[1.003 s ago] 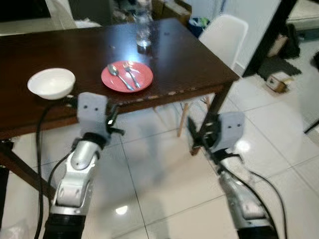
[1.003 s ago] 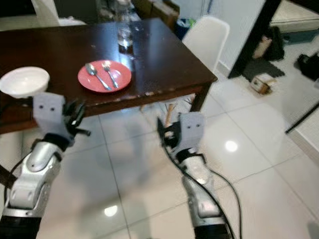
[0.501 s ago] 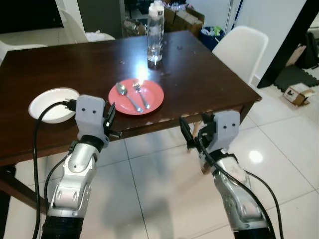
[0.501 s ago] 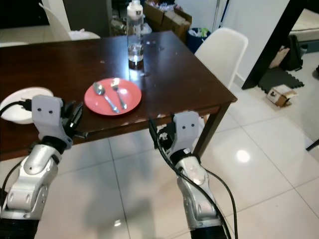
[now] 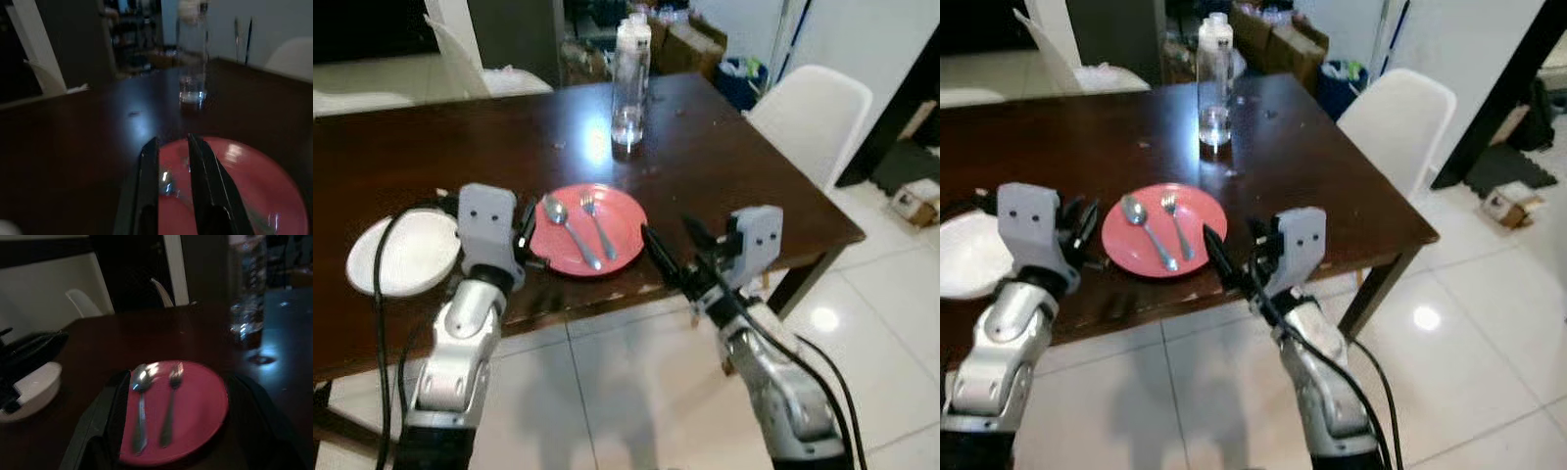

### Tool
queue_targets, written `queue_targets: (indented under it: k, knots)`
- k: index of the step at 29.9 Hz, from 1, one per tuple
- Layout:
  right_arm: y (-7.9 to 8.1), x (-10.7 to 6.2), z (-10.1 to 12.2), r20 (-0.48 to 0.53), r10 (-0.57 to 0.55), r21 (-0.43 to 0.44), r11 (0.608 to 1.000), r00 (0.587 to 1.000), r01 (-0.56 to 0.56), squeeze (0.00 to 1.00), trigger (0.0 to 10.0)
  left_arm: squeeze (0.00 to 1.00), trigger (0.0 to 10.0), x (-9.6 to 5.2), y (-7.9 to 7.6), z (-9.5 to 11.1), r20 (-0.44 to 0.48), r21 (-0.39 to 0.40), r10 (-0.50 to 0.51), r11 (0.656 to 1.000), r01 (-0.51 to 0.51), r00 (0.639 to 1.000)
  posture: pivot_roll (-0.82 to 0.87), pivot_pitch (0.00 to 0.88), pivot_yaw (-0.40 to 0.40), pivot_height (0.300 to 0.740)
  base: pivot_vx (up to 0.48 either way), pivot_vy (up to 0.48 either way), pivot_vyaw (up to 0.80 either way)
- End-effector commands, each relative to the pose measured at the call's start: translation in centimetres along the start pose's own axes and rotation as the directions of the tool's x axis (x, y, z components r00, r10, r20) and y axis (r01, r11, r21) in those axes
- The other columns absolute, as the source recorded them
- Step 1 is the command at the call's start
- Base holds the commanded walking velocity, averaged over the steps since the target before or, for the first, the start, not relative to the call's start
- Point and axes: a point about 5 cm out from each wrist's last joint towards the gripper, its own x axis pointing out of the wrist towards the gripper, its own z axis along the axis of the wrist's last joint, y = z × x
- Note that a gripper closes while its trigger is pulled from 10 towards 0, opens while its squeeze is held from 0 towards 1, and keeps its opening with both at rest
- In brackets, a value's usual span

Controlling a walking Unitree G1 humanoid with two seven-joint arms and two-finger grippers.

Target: Setting the table

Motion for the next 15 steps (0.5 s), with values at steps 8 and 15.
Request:
queue_targets:
  k: [8,15]
  knots:
    - [-1.1,0.1,-0.4,-0.083,-0.083,-0.027,0.996,0.993,0.081,0.0,10.0,0.0,10.0,-0.4,0.7,-0.4,-0.031,0.027,0.012,1.0,-0.011,0.999,0.0,0.047,0.05,0.74,0.399,0.0,0.0]
    - [-1.5,1.2,-1.7,-0.155,-0.095,0.06,0.993,0.983,0.105,0.0,10.0,0.0,10.0,-1.2,1.4,0.1,-0.068,0.054,-0.095,0.994,0.099,0.993,0.01,0.057,0.057,0.74,0.051,0.0,0.0]
